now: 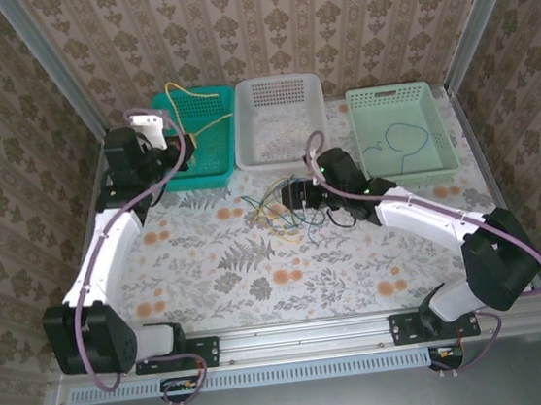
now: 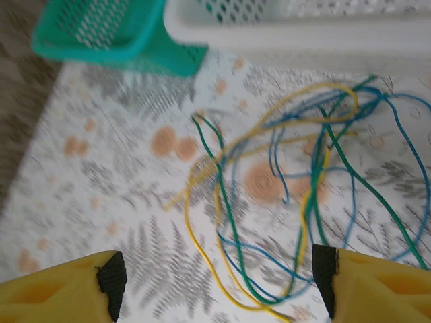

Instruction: Untangle the cables

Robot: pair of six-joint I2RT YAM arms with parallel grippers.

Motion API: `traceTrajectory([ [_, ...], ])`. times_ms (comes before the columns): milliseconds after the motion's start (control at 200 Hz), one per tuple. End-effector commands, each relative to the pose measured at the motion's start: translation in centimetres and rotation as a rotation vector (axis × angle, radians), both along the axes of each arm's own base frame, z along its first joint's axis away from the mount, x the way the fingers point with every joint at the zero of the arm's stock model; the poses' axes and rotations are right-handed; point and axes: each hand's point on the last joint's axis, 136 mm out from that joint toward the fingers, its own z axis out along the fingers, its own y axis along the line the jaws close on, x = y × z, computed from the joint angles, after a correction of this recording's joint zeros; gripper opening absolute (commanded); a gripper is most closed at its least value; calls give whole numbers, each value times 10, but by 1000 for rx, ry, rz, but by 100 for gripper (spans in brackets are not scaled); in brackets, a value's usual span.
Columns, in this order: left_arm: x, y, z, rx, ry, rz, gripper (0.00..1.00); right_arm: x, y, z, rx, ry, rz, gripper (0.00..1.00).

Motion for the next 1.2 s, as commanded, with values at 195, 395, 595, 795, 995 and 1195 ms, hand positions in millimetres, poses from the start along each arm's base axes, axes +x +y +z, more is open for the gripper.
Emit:
traceTrajectory([
  [195, -63, -47, 37, -16, -308, -275, 3, 53, 50, 90, 511, 100, 37, 76],
  [395, -94, -60, 49, -23, -361, -343, 3, 79, 71, 114, 672, 24, 74, 79],
  [595, -112, -64, 65, -96, -397, -345, 3, 88, 84, 107, 710, 26, 78, 77],
  [795, -120, -71, 60, -108, -385, -340, 4, 88, 85, 131, 787, -63, 98, 77],
  [995, -121, -69, 60, -134, -383, -324, 4, 79, 91, 141, 792, -128, 140, 75],
  [1195, -121, -73, 60, -171, -366, -334, 4, 80, 95, 153, 808, -159, 162, 72],
])
